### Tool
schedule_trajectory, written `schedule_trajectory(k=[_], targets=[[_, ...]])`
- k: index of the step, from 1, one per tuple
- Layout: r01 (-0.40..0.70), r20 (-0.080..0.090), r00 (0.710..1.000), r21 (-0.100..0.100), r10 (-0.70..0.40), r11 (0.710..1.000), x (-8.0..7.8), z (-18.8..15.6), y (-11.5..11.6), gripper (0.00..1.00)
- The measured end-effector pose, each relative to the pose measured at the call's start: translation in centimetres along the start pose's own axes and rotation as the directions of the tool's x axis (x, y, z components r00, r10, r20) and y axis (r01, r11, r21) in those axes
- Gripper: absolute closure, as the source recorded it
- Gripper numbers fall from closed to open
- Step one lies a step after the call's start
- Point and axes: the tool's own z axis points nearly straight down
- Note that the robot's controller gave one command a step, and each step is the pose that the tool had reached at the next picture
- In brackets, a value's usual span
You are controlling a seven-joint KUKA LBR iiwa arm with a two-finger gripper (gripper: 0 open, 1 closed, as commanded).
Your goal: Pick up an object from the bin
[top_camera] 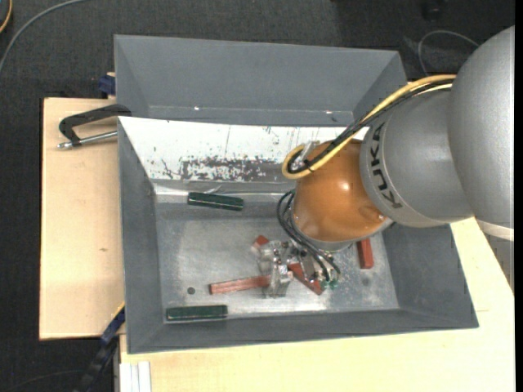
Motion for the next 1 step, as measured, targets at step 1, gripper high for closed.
schedule_trajectory(k=[1], targets=[[0.0,0.009,1.0,0.001,0.0,1.0,-0.3,-8.36,0.09,1.0]])
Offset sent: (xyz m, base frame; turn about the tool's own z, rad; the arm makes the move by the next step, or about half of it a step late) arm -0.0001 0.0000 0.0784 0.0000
